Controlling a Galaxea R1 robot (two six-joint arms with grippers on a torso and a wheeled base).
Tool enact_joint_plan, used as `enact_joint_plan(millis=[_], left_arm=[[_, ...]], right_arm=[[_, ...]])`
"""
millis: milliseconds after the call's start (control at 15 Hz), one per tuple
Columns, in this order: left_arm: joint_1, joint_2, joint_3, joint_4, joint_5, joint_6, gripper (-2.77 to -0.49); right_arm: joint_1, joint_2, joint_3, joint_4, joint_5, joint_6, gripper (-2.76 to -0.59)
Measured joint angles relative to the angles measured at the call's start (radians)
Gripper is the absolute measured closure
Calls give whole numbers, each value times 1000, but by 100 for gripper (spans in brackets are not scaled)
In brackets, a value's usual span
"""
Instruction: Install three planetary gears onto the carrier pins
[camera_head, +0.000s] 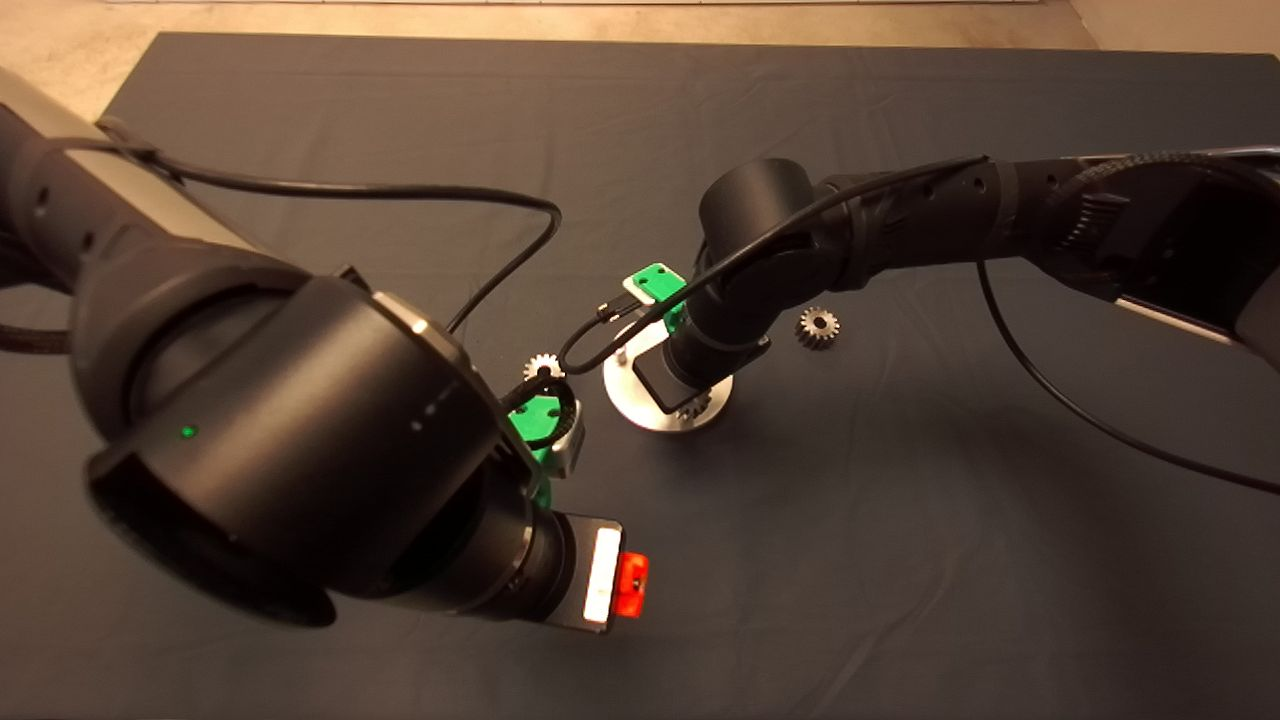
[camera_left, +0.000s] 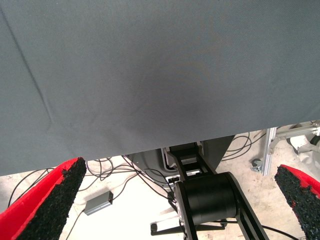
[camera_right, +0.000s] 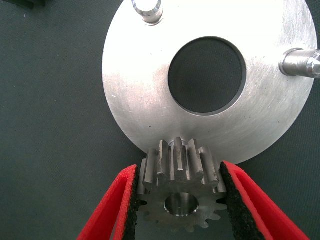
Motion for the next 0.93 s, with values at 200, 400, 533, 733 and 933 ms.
enact_joint_plan(millis=[200,400,533,733,933], left_arm=[[0,0,0,0,0,0,-277],[0,0,0,0,0,0,-277],[0,0,0,0,0,0,-277],[0,0,0,0,0,0,-277],[0,0,0,0,0,0,-277]], right_arm=[[-3,0,0,0,0,0,-110],[-16,0,0,0,0,0,-110],[-21,0,1,0,-1,0,-110],[-21,0,1,0,-1,0,-110],[-21,0,1,0,-1,-1,-110]])
